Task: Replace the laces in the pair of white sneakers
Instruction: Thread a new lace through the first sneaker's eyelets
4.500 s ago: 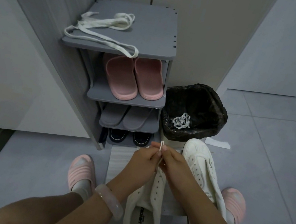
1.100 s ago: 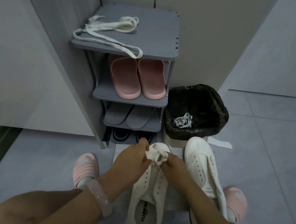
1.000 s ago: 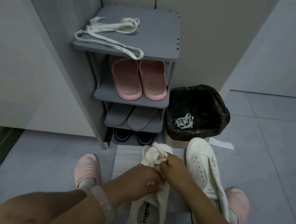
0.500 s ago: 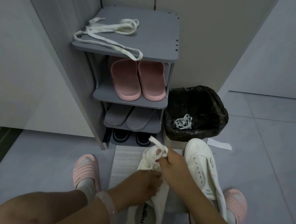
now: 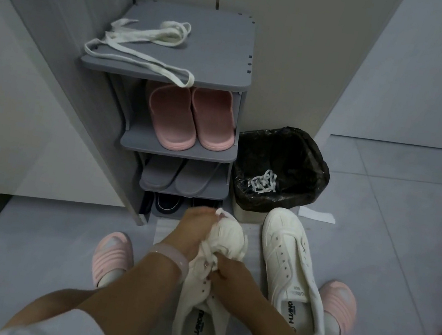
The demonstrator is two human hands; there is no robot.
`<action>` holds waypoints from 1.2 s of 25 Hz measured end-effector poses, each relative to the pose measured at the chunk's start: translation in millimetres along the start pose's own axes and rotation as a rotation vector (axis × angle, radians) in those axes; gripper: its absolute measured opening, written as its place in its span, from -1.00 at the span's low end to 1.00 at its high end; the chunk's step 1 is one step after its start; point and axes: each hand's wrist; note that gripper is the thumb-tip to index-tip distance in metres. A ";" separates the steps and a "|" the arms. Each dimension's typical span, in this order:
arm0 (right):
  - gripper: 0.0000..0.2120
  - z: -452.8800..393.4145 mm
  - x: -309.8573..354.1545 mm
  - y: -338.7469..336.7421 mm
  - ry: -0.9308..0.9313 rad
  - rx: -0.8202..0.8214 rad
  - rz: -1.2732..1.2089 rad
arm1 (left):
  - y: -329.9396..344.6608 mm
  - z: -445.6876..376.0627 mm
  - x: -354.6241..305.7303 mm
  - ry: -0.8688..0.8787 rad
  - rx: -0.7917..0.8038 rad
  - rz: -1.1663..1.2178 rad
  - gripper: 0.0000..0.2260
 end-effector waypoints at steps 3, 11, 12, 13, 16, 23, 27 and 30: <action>-0.79 -1.6 0.0 -2.4 0.027 0.011 -0.027 | 9.4 17.4 -32.9 0.059 0.236 0.101 -0.70; -0.78 5.2 0.3 -11.6 -0.024 0.005 0.084 | -65.4 39.8 1.5 0.344 0.185 -1.524 -0.60; -0.77 5.4 0.8 -10.2 -0.014 -0.012 0.054 | -63.2 47.3 11.0 0.500 0.226 -1.585 -0.67; -0.77 6.2 2.4 -9.9 0.026 -0.033 -0.016 | -61.2 54.7 20.5 0.698 0.315 -1.563 -0.71; -0.79 3.0 7.4 -16.7 0.214 -0.119 -0.236 | -56.3 65.3 39.7 0.878 0.641 -1.364 -0.72; -0.76 14.0 48.3 -44.4 0.130 -0.251 -0.317 | -61.0 38.7 72.1 0.757 0.831 -1.327 -0.52; -0.69 31.0 79.6 -93.2 -0.036 -0.534 -0.544 | -50.6 39.9 68.2 0.614 0.836 -1.387 -0.51; -0.68 33.7 78.6 -110.7 -0.045 -0.518 -0.570 | -45.5 47.4 56.0 0.477 0.710 -1.050 -0.62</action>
Point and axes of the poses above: each hand's wrist, its own z-axis away from the middle knuckle, its own y-axis out of the palm, x = y × z, and after that the axes turned 10 degrees about z, right-handed
